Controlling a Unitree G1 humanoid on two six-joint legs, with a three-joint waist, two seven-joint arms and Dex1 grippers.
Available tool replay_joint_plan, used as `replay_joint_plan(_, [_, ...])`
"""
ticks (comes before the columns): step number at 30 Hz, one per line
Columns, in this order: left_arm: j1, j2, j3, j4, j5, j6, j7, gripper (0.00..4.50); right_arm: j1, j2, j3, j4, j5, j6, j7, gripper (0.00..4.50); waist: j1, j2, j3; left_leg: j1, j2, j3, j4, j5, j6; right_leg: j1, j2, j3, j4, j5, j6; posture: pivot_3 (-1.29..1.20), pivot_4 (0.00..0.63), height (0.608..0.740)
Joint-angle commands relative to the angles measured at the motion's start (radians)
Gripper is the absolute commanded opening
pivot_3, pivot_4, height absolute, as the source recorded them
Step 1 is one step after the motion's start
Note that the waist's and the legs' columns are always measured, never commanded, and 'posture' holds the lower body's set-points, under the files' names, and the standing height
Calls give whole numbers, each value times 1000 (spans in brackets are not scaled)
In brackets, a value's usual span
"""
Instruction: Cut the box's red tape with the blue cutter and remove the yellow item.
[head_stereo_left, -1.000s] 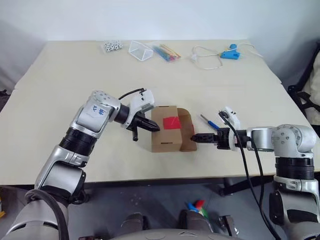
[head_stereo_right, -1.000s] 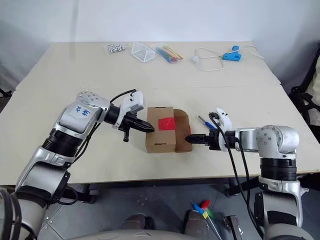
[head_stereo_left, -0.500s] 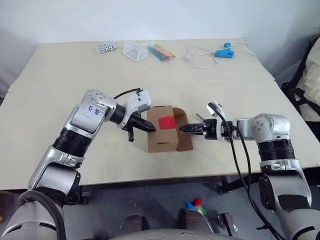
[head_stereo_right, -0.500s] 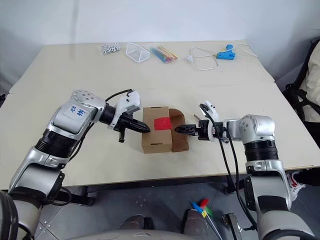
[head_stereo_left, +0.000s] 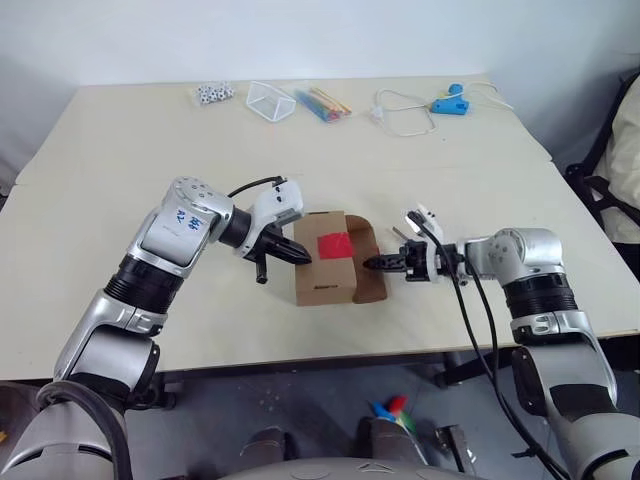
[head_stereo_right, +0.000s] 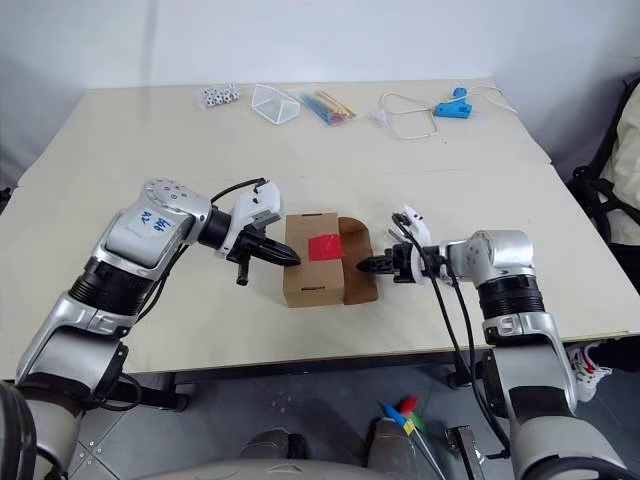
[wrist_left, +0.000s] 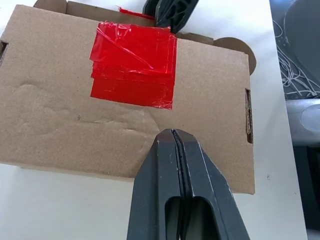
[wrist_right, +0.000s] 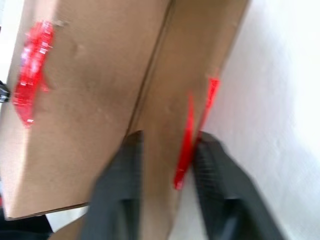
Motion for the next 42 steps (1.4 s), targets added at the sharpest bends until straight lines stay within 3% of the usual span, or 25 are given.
replay_joint_plan(1, [33,-1,-63,39,35,7,-1,0,-5,15,-1,6,-15,14,-11,16,0,0,0,0,0,0,0,0,0,0,0,0,0,0,0,0,150,740])
replay_joint_plan(7, [22,-19,-62,83,44,-20,10,0,9,10,-30,-79,-22,80,-84,16,4,0,0,0,0,0,0,0,-1,0,0,1,0,0,0,0,150,740])
replay_joint_plan(16, [-2,-71,-53,176,66,-88,47,0,2,8,-155,-408,38,370,-309,16,29,2,1,-2,1,-1,1,1,1,-1,-4,0,0,0,0,0,150,740])
replay_joint_plan(33, [-41,-151,-29,296,71,-165,91,0,-189,-150,-31,-372,442,370,-685,16,41,3,2,-5,-2,-2,1,2,3,-1,-6,-2,-3,0,0,0,150,740])
replay_joint_plan(42, [-41,-179,0,319,66,-175,126,0,-311,-228,87,-328,805,370,-959,16,49,3,2,-6,-2,-3,1,2,5,0,-6,-3,-6,0,0,0,150,740])
